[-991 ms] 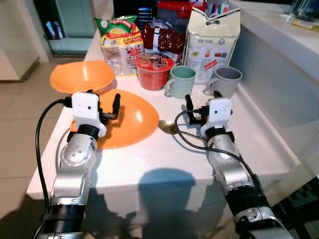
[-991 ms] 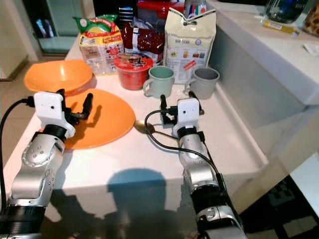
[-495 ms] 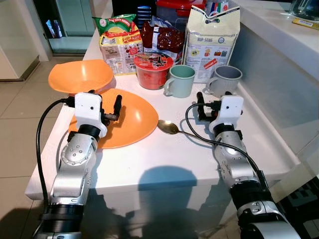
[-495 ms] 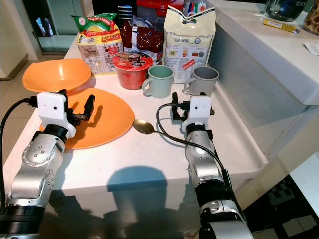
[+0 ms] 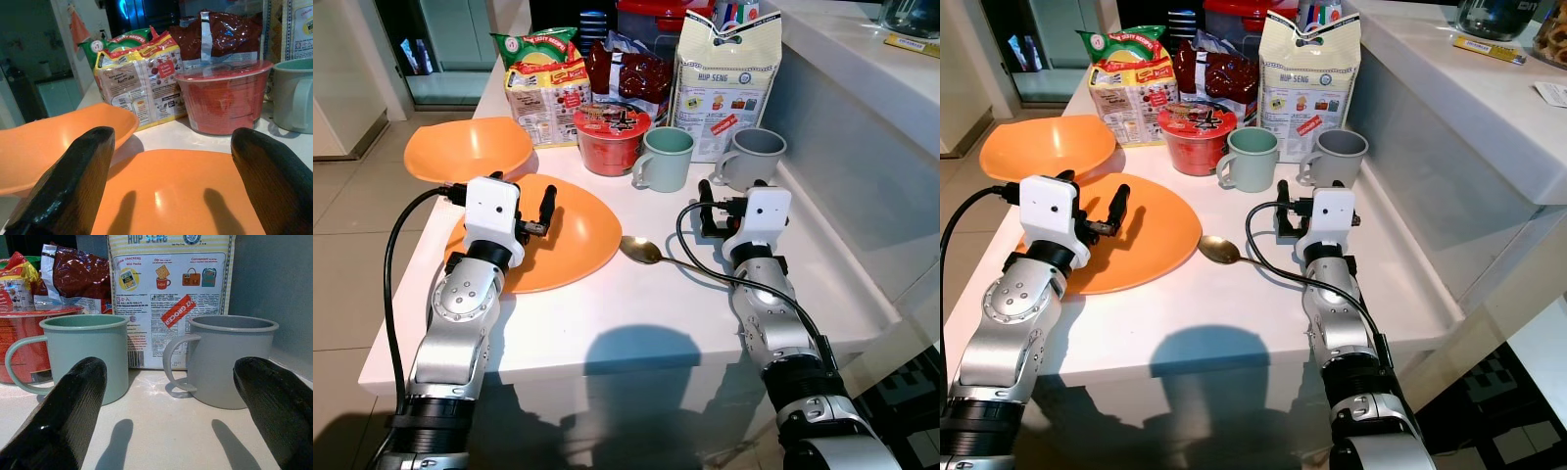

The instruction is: Setting the table

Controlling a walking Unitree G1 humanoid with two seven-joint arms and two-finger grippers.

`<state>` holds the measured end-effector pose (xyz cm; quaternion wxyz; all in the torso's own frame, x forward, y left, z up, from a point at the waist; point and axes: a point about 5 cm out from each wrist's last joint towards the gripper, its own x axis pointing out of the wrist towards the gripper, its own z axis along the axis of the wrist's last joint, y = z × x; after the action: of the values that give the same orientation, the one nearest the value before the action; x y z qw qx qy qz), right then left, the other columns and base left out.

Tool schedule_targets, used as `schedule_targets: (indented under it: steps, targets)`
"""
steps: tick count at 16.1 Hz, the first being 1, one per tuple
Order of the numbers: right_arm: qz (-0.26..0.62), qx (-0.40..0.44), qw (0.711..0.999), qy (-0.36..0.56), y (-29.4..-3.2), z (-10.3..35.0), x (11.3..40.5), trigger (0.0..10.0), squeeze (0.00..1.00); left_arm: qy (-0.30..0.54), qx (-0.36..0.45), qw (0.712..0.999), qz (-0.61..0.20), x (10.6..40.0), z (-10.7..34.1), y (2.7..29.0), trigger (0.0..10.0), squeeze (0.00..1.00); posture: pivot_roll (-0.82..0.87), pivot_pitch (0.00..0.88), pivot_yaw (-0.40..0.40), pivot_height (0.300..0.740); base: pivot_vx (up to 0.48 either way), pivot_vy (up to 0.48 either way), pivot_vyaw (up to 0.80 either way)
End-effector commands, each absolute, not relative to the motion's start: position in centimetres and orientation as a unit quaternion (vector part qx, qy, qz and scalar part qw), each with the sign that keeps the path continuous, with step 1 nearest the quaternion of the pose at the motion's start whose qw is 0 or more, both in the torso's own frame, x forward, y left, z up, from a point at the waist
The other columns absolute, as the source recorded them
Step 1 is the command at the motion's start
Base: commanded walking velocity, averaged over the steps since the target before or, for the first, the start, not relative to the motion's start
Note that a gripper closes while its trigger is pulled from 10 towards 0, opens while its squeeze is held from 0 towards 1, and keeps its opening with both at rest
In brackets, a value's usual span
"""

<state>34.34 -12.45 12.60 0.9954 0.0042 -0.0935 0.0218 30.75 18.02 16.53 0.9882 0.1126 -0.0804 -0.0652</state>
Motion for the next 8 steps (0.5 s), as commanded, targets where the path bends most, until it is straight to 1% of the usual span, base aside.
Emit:
schedule_targets:
  steps: [1,3,8]
  targets:
    - [0.023,0.008,0.997,-0.069,-12.16,11.36,33.98,10.0,0.00,-0.095,0.125,0.984,-0.089,30.74,17.33,17.25,10.0,0.00,0.18,0.000,-0.005,0.740,0.000,0.000,0.00]
    - [0.027,0.006,0.997,-0.068,-11.96,11.29,33.94,10.0,0.00,-0.098,0.140,0.979,-0.112,30.68,17.35,16.64,10.0,0.00,0.19,0.000,-0.003,0.740,0.000,0.000,0.00]
    - [0.031,0.010,0.997,-0.064,-11.70,10.99,33.71,10.0,0.00,-0.097,0.152,0.975,-0.127,30.73,17.24,16.37,10.0,0.00,0.18,0.000,0.003,0.740,0.000,0.000,0.00]
